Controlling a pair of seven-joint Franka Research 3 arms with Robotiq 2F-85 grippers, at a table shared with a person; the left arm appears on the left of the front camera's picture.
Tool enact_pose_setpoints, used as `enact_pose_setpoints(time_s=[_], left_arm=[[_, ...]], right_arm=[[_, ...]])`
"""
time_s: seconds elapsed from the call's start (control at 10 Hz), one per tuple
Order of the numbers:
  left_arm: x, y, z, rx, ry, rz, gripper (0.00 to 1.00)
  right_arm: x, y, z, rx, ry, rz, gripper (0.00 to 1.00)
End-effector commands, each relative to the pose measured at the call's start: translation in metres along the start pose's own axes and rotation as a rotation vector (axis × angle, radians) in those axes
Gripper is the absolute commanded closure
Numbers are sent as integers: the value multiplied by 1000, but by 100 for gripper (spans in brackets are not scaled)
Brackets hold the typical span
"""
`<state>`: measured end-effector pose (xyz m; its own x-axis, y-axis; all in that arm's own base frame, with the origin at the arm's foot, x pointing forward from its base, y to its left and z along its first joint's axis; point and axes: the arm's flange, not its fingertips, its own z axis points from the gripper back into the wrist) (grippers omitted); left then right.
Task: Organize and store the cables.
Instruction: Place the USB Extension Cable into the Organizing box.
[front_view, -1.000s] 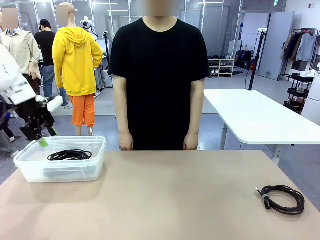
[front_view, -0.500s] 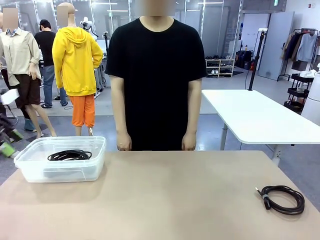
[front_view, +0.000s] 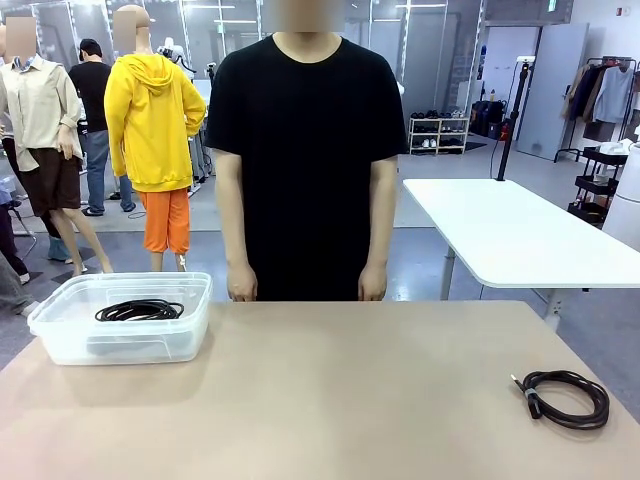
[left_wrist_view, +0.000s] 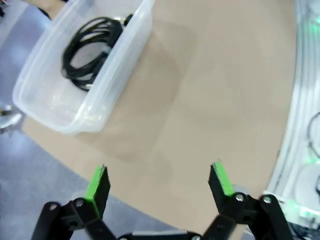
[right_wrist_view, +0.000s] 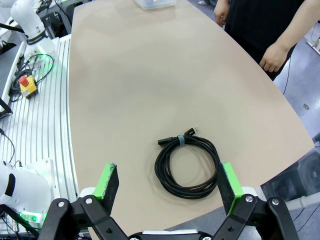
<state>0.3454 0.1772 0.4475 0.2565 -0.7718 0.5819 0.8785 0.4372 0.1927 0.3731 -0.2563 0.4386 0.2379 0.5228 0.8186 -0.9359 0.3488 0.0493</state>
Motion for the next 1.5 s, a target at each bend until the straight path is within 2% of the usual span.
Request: enact_pose_setpoints(time_s=[0.0, 0.9, 1.0, 1.1, 1.3, 1.4], left_arm=[[15, 0, 0, -41, 0, 13, 0], [15, 0, 0, -41, 0, 13, 0], [15, 0, 0, -41, 0, 13, 0], [15, 0, 0, -41, 0, 13, 0], [15, 0, 0, -41, 0, 13, 0], [15, 0, 0, -41, 0, 13, 0]], right_arm=[[2, 3, -1, -2, -12, -3, 0], [0, 0, 0, 0, 0, 0, 0], [35, 5, -17, 3, 104, -70, 0], [62, 11, -34, 27, 202, -59, 0], [97, 12, -57, 15, 355, -114, 0], [110, 9, -66, -93, 472, -228, 0]])
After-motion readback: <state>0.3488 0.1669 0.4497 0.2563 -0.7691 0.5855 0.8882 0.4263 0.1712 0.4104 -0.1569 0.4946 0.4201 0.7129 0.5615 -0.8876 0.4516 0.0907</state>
